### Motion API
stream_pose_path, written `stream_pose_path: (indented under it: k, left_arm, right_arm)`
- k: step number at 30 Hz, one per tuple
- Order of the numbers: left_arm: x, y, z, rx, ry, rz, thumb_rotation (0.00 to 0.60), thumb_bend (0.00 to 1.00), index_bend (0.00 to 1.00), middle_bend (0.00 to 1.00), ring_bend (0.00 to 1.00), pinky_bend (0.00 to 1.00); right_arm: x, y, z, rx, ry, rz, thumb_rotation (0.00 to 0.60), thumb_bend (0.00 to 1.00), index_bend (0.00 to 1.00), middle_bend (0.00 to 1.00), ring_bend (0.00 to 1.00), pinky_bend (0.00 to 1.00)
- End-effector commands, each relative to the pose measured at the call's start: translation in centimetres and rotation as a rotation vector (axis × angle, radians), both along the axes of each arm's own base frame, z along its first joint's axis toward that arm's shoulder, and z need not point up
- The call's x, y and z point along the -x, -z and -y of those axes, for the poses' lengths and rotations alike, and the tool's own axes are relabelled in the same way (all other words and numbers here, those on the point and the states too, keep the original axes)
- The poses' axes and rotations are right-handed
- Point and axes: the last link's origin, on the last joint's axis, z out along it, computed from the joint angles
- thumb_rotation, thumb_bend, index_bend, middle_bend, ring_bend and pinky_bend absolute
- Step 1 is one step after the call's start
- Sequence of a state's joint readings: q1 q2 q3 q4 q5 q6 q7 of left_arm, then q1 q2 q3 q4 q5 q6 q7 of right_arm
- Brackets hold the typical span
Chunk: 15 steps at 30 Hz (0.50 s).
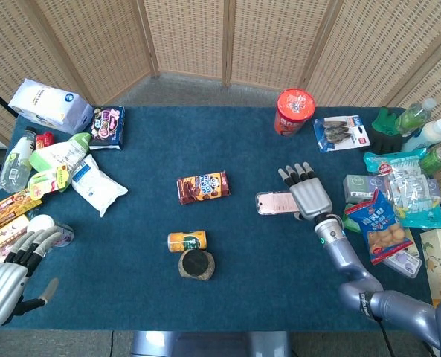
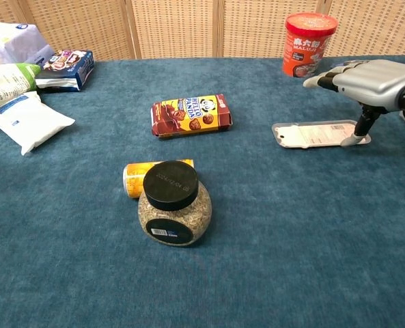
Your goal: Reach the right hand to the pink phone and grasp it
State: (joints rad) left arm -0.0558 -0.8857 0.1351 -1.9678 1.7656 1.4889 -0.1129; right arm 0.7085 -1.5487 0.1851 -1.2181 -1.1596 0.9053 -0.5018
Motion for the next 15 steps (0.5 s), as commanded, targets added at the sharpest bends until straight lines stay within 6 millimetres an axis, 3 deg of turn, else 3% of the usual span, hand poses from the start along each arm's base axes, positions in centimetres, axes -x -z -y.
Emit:
stream_pose_path:
  k: [1,4,12,15]
  left_arm:
    - [0.1,0.1,0.1,0.003,0.002,0.007,0.600,0.50,0.00,0.00,0.00,0.00]
    - [0.2,0.2,0.0,0.007,0.010,0.012,0.600,0.50,0.00,0.00,0.00,0.00]
    - [0.8,0.0,0.2,0.005,0.000,0.015,0.600,0.50,0.00,0.00,0.00,0.00]
    - [1.0,-0.1,0.2,0.003,-0.006,0.018,0.600,0.50,0.00,0.00,0.00,0.00]
  right_arm:
    - [-0.2,0.0,-0.6,-0.015,0.025,0.008,0.600,0.03,0.00,0.00,0.00,0.10]
    - [-0.5,0.7,-0.7,-0.037,0.049,-0.008,0.600,0.03,0.00,0.00,0.00,0.16]
    - [-1.5,2.2,0.6,-0.061,0.089,-0.020,0.600,0.03,0.00,0.00,0.00,0.22]
    - [-1.6,2.6,1.0,-0.072,0.101,-0.034,0.600,0.03,0.00,0.04,0.00,0.26]
